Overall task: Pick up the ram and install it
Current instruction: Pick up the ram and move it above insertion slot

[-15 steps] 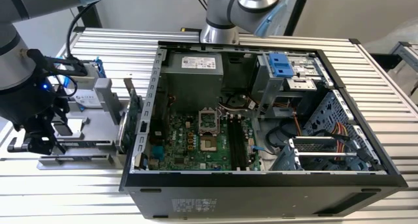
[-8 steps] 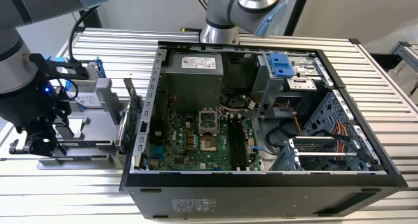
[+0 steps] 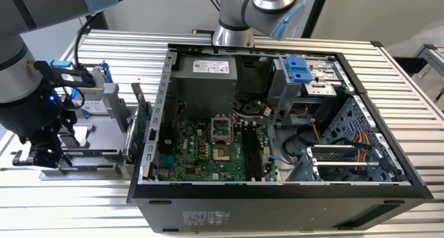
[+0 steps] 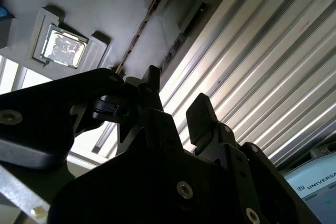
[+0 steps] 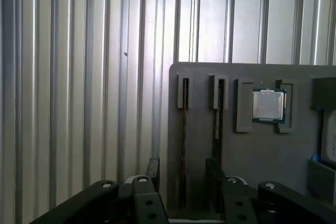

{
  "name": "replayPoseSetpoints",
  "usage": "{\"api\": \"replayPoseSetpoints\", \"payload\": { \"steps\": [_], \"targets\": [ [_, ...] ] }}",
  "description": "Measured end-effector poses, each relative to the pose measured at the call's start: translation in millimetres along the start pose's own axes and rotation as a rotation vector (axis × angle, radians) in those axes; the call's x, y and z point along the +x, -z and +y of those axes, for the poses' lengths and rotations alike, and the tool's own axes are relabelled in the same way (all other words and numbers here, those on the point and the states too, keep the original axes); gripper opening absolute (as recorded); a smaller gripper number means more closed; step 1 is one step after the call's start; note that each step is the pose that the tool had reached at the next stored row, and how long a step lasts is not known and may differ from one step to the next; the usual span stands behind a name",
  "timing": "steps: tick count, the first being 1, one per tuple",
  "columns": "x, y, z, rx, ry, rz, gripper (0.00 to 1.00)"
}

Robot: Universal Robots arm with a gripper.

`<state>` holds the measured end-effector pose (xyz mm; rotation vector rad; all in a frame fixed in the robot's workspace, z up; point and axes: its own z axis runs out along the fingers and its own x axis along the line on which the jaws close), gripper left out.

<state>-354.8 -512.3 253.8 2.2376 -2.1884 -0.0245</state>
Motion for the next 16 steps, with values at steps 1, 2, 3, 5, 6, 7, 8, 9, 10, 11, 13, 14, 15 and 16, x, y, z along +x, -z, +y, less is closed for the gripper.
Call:
{"api": "replayPoseSetpoints", "payload": {
  "steps": [1, 2, 3, 5, 6, 7, 8, 9, 10, 11, 13, 14, 15, 16],
  "targets": [
    [0.0, -0.7, 0.0, 0.0000, 0.000, 0.0000, 1.00],
    [0.0, -1.3, 0.0, 0.0000, 0.000, 0.0000, 1.00],
    [0.0, -2.0, -0.1, 0.0000, 0.000, 0.0000, 1.00],
    [0.0, -3.4, -0.1, 0.0000, 0.001, 0.0000, 1.00],
    [0.0, -4.1, -0.1, 0.0000, 0.002, 0.0000, 1.00],
    [0.0, -4.7, -0.1, 0.0000, 0.003, 0.0000, 1.00],
    [0.0, -5.3, -0.1, 0.0000, 0.005, 0.0001, 1.00],
    [0.0, -6.0, -0.1, 0.0000, 0.006, 0.0001, 1.00],
    [0.0, -6.6, -0.1, 0.0000, 0.007, 0.0001, 1.00],
    [0.0, -7.2, -0.1, -0.0001, 0.008, 0.0002, 1.00],
    [0.0, -8.4, -0.2, 0.0000, 0.011, 0.0002, 1.00],
    [0.0, -9.0, -0.2, 0.0000, 0.012, 0.0002, 1.00],
    [0.0, -9.5, -0.2, 0.0000, 0.013, 0.0003, 1.00],
    [0.0, -10.1, -0.2, -0.0001, 0.013, 0.0003, 1.00]
  ]
}}
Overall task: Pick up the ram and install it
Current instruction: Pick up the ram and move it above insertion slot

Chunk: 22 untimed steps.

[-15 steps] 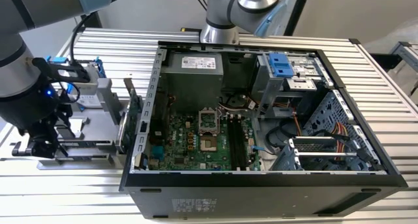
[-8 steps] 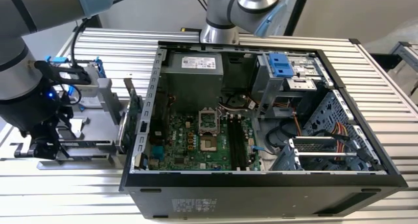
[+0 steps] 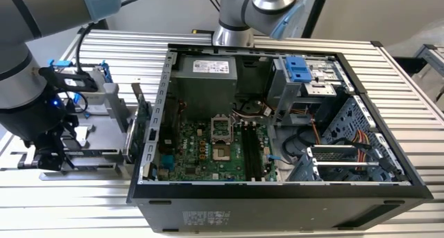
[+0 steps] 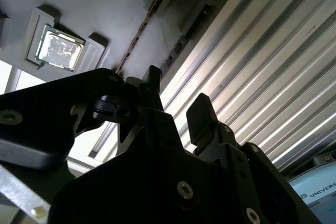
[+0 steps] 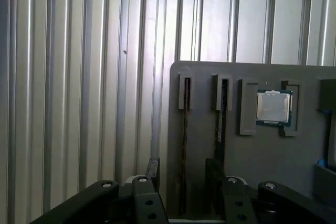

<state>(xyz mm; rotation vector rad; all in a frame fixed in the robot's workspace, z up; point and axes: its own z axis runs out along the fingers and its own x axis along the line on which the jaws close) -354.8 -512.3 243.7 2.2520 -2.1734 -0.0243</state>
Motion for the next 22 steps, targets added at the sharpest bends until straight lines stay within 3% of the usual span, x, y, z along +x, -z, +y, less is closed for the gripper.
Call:
{"api": "replayPoseSetpoints", "payload": {
  "steps": [22],
  "targets": [
    [-4.0, -14.1, -0.4, 0.0009, 0.000, 0.0001, 1.00]
  ]
}}
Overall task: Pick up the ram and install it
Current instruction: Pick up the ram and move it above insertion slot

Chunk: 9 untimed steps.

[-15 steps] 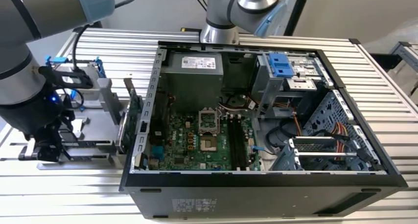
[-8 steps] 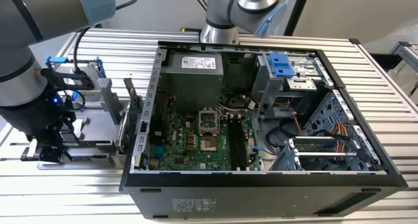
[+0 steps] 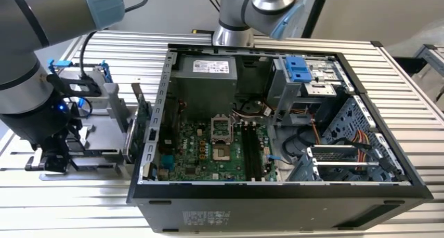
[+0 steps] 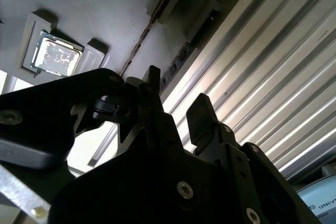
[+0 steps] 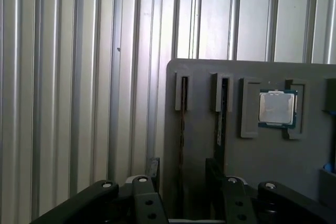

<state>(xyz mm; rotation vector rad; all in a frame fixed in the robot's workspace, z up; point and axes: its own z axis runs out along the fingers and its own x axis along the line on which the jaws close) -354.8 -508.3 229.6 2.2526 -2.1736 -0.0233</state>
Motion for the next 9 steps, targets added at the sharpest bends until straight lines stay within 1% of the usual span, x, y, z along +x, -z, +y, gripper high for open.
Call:
{"api": "replayPoseSetpoints", "payload": {
  "steps": [8, 9],
  "targets": [
    [-1.4, -5.2, -0.1, 0.0003, 0.000, 0.0000, 1.00],
    [-1.7, -7.0, -0.2, 0.0003, 0.000, 0.0000, 1.00]
  ]
}}
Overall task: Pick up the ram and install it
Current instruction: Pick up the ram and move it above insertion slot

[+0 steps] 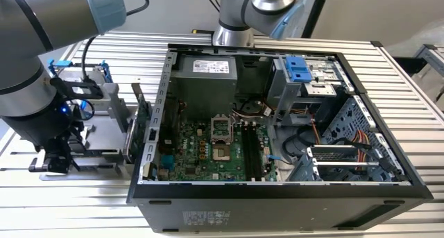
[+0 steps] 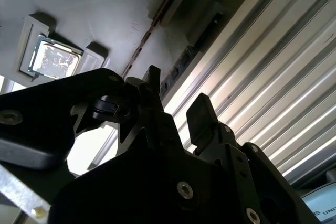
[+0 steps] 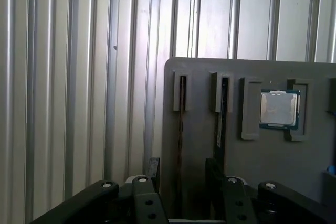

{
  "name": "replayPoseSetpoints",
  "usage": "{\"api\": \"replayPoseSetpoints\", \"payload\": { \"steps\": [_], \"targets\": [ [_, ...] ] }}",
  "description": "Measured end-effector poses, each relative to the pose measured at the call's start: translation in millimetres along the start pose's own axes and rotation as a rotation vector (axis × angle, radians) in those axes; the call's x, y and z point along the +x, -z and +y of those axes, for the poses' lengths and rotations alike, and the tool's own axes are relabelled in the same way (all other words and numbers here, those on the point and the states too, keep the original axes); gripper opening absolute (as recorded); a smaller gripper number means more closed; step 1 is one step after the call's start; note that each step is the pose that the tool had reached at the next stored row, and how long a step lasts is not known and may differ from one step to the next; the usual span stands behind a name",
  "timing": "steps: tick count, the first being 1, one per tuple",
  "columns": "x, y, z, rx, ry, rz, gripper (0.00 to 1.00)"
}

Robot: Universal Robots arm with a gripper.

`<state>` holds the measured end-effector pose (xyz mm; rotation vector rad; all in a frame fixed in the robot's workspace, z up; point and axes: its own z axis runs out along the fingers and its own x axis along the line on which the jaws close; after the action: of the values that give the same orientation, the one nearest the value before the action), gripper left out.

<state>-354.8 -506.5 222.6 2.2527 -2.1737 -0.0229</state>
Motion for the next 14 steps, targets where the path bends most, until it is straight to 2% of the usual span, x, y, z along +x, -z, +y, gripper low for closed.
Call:
{"api": "replayPoseSetpoints", "payload": {
  "steps": [14],
  "targets": [
    [-0.1, -7.7, -0.1, 0.0000, 0.000, 0.0008, 1.00]
  ]
}}
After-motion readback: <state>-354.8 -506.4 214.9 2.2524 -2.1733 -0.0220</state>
